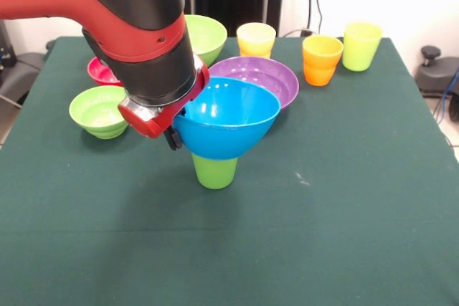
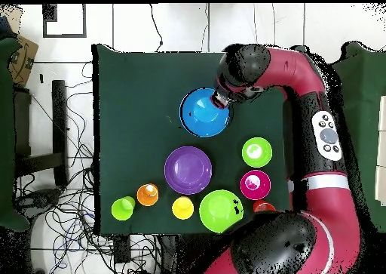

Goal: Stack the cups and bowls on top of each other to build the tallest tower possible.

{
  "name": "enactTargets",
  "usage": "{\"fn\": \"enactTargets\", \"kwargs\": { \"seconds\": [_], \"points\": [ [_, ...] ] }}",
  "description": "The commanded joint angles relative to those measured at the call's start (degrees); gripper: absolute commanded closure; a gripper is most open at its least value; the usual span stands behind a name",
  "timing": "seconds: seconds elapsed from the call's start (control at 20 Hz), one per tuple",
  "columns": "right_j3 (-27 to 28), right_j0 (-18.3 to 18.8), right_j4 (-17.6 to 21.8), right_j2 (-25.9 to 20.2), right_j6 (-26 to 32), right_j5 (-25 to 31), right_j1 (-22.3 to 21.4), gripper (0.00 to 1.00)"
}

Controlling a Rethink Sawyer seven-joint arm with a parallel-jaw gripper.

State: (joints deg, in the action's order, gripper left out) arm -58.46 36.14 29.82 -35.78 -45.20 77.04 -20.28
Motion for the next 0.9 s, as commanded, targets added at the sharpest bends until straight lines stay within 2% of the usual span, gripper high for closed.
{"fn": "enactTargets", "kwargs": {
  "seconds": [0.05, 0.9],
  "points": [
    [2.2, -2.0, 5.0, -0.1, 16.5, 6.2, 0.8, 1.0],
    [1.9, -2.6, 5.3, 0.2, 16.1, 8.4, 1.9, 1.0]
  ]
}}
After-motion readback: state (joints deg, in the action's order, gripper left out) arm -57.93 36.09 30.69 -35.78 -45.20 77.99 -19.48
